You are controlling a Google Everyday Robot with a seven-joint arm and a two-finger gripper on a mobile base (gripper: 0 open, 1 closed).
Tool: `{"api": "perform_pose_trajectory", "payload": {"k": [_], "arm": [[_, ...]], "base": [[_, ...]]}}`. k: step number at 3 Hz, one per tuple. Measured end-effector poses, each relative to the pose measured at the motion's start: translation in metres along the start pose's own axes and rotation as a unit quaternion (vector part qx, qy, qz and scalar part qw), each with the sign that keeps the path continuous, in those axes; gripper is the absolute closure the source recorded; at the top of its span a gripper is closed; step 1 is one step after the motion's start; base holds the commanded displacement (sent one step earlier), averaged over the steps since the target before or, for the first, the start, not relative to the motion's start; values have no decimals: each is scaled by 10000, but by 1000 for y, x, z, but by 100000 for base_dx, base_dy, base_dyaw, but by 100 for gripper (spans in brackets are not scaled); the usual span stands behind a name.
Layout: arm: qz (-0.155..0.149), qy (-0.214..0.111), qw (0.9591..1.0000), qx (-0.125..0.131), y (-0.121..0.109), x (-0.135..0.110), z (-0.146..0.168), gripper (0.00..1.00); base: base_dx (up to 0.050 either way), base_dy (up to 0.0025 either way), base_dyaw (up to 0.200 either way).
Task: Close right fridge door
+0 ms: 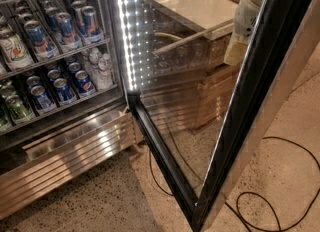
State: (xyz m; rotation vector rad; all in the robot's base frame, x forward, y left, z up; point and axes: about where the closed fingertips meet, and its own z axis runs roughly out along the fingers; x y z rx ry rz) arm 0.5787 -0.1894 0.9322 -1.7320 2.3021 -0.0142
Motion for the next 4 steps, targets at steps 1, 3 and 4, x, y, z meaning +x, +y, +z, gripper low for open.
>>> {"api": "perform_pose_trajectory", "payload": {"k": [1,3,4], "arm": [[0,0,10000,0,0,0,0,100],[0,0,10000,0,0,0,0,100],[0,0,10000,0,0,0,0,100]], "base": [[-19,25,18914],[-15,23,18757],[-2326,-234,18008]]}}
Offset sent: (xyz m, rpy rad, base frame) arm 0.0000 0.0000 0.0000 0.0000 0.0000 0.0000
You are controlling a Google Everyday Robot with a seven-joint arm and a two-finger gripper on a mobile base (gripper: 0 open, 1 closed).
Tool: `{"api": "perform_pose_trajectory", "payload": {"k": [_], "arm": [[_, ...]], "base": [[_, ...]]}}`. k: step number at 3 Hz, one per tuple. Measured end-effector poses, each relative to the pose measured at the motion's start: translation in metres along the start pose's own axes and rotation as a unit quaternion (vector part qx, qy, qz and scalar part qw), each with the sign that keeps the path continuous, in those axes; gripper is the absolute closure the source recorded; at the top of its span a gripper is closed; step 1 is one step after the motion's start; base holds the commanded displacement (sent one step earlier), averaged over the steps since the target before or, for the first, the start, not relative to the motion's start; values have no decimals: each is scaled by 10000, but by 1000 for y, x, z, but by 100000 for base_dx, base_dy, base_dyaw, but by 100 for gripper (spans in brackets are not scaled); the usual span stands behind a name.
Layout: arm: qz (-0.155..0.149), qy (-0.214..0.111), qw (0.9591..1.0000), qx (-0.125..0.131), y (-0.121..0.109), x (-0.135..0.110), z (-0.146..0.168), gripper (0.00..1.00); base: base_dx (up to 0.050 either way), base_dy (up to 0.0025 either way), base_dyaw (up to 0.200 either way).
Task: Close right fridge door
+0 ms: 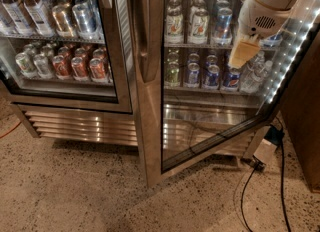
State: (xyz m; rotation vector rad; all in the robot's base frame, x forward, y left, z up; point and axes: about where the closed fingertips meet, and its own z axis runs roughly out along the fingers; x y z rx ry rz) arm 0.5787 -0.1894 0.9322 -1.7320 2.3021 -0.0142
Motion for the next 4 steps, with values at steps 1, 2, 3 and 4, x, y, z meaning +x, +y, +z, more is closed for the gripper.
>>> {"api": "perform_pose_trajectory", "payload": {"k": [1,2,3,4], "arm": [[0,0,10000,0,0,0,0,100],[0,0,10000,0,0,0,0,100],[0,0,10000,0,0,0,0,100],[0,0,10000,0,0,0,0,100]], "base": [[4101,220,11604],[4996,3,-111],[4344,-213,-9790],[3587,251,13991]]}}
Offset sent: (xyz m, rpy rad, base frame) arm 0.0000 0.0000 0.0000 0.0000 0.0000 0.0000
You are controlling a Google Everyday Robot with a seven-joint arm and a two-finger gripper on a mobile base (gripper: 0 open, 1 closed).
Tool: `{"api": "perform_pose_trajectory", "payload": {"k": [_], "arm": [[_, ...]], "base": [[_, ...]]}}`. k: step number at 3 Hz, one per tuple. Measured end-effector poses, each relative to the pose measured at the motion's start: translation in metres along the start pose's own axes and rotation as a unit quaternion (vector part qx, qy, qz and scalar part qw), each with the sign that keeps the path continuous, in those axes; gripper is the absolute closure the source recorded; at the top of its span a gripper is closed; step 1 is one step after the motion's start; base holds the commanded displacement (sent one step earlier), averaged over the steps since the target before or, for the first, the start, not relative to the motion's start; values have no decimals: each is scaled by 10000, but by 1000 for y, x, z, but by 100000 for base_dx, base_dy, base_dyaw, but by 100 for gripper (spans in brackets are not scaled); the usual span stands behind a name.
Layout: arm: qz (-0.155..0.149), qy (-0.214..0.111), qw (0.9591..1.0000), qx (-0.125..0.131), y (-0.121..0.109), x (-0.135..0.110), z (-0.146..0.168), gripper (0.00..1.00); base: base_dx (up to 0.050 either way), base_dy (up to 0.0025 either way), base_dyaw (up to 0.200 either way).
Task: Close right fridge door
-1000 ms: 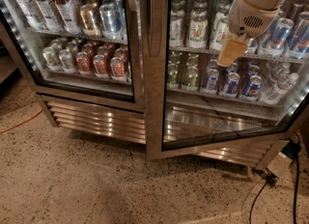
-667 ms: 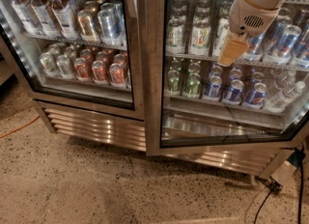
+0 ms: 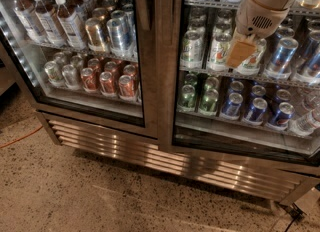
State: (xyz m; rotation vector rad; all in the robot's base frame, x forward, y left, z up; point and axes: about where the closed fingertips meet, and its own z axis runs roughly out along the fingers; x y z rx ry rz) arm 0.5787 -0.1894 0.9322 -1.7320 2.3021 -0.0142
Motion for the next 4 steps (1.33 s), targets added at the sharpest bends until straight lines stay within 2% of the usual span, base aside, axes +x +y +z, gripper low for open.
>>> {"api": "perform_pose_trajectory", "payload": {"k": [1,2,3,4], "arm": [[0,0,10000,0,0,0,0,100],[0,0,10000,0,0,0,0,100],[0,0,10000,0,0,0,0,100],[0,0,10000,0,0,0,0,100]], "base": [[4040,-234,-11610],[3832,252,12718],[-4792,-19,136],[0,0,0]]}}
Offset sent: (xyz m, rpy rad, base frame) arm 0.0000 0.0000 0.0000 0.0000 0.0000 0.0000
